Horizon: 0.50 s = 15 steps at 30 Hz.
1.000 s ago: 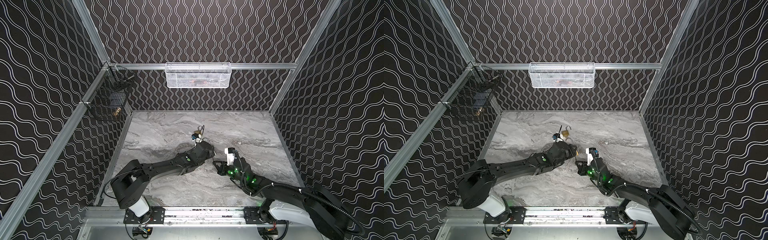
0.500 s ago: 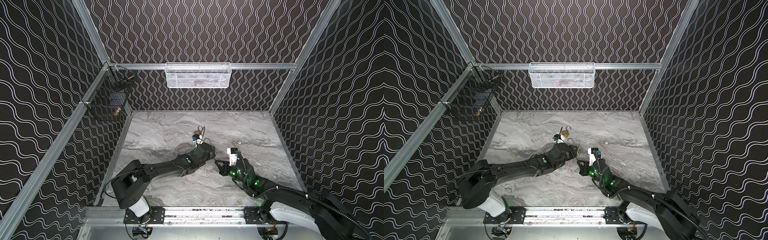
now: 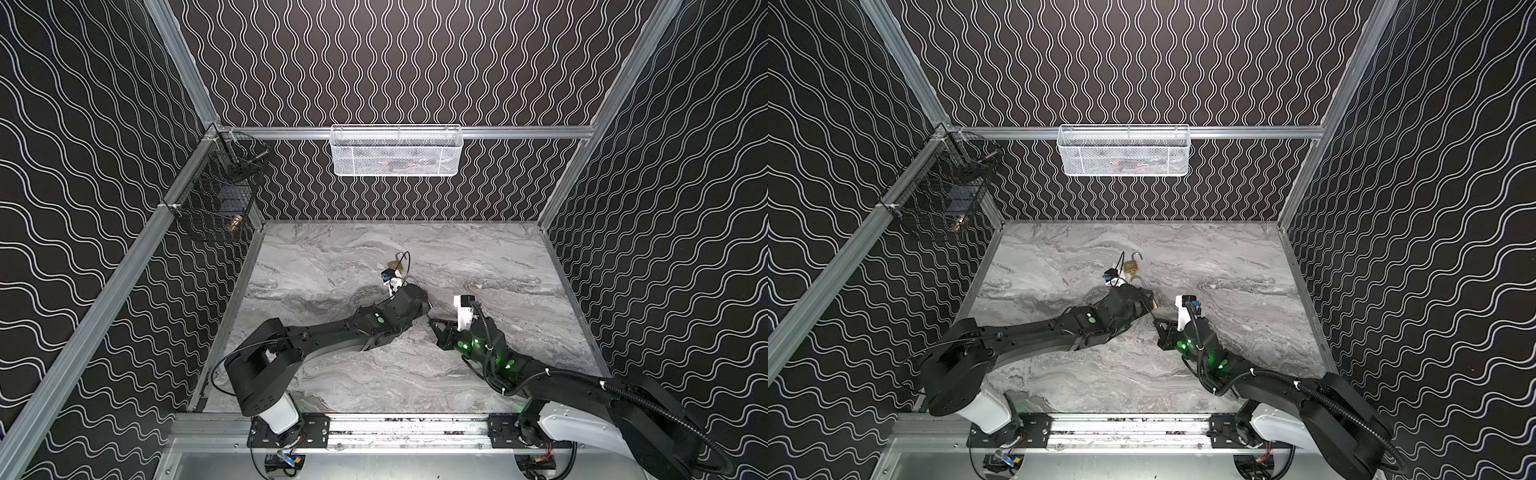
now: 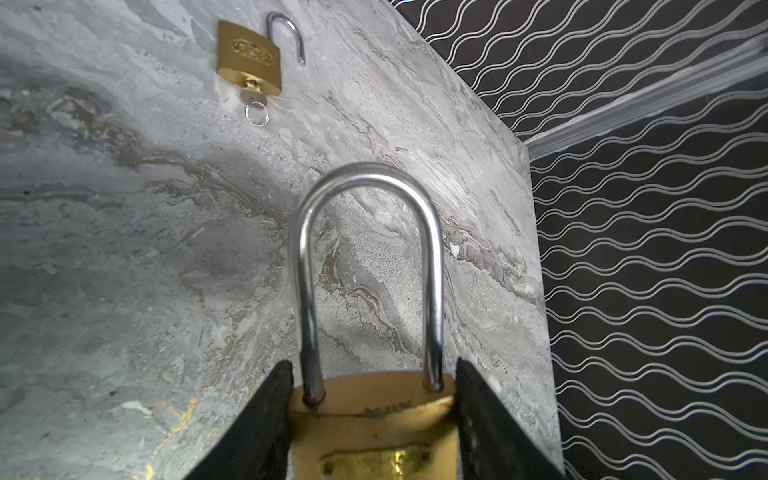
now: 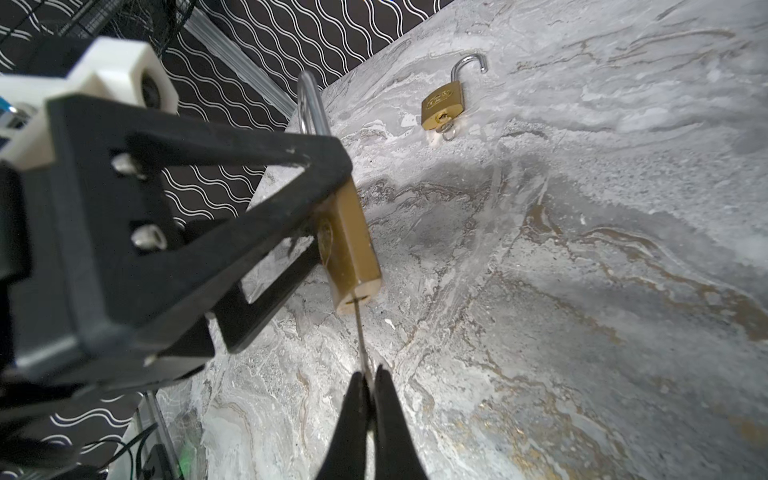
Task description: Unlock with the key
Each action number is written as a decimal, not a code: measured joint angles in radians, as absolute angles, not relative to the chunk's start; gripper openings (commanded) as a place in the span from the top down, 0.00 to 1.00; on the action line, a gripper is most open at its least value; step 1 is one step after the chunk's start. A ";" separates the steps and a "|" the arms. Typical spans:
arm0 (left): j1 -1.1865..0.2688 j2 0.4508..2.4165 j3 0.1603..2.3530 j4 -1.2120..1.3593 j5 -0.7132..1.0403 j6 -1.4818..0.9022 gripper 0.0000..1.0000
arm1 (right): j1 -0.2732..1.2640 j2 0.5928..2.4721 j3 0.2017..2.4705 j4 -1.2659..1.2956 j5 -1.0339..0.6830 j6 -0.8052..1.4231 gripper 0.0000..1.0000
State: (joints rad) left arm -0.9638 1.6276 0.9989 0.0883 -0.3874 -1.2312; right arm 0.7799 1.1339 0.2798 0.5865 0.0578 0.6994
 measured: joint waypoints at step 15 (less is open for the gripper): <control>-0.981 1.634 0.943 0.202 -0.485 -1.332 0.65 | 0.818 1.219 0.298 0.677 0.150 0.742 1.00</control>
State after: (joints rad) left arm -0.9810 1.6341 0.9428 0.2024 -0.4854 -1.3315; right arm 0.8181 1.2186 0.2977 0.6769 0.1505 0.7418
